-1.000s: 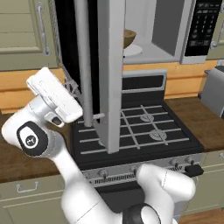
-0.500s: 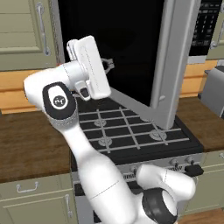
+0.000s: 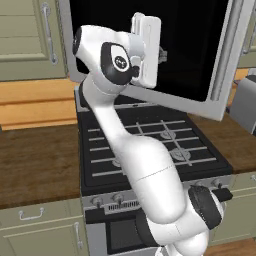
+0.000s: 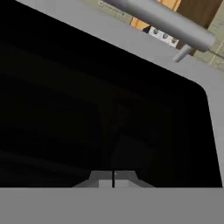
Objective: Open the microwave, place the bowl with waffle inside the microwave, then close the microwave door and turn it on.
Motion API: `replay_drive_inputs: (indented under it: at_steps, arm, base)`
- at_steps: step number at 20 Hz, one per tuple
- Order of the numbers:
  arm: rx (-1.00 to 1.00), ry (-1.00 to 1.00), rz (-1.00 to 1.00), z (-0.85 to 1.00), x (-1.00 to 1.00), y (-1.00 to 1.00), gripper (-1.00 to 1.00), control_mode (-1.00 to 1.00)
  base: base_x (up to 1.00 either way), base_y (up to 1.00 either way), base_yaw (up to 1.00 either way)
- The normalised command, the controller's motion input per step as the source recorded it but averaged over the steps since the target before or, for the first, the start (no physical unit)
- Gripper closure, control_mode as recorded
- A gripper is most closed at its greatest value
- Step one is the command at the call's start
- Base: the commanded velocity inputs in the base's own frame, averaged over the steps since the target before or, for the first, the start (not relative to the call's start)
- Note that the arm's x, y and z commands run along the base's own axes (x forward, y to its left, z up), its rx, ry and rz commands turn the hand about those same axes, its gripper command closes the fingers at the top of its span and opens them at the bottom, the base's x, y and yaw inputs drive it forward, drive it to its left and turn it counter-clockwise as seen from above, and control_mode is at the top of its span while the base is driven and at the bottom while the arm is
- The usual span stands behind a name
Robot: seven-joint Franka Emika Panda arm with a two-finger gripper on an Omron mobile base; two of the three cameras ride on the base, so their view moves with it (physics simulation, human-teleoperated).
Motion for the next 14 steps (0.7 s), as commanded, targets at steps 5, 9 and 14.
replay_drive_inputs:
  at_steps: [5, 9, 14]
  arm:
    - [0.29, 0.03, 0.41, -0.19, 0.97, -0.67, 1.00, -1.00]
    - [0.12, 0.07, 0.56, -0.52, 1.00, -0.28, 1.00, -1.00]
    - [0.06, 0.07, 0.60, -0.47, 1.00, -0.13, 1.00, -1.00]
  base:
    - [0.00, 0.00, 0.00]
    - [0.00, 0.00, 0.00]
    - [0.00, 0.00, 0.00]
